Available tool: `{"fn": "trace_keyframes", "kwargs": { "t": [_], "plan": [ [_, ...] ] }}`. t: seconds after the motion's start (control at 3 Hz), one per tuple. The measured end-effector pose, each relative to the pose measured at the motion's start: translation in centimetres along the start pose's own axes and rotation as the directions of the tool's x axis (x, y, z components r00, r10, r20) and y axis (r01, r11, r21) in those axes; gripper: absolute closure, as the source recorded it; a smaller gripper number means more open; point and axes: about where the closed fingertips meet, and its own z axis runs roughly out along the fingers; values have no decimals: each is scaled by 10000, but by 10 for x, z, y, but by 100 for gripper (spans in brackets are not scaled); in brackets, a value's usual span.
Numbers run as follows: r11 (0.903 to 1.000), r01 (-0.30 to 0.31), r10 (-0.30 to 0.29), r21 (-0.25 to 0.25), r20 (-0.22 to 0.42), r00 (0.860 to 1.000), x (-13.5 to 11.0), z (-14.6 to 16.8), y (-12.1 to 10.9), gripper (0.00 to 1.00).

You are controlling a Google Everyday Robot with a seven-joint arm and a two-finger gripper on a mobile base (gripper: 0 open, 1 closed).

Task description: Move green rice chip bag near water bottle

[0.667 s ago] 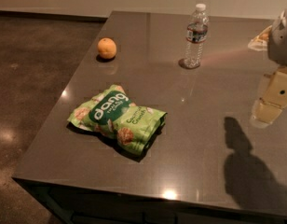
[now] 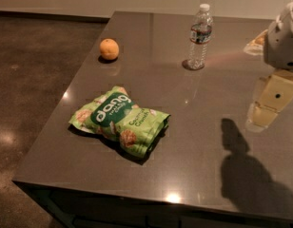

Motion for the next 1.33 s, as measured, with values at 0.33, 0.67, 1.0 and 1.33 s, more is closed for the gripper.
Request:
{"fn": "trace_keyframes", "kwargs": {
  "t": [0.33,0.67,1.0,1.33],
  "plan": [
    [9992,117,-102,-380,395,9992,-29,21,12,0],
    [9958,213,-147,-896,739,9972,-64,54,28,0],
    [9924,321,-226,-1186,807,9965,-96,81,49,0],
    [9892,300,-187,-1433,791,9967,-120,101,67,0]
  ]
}}
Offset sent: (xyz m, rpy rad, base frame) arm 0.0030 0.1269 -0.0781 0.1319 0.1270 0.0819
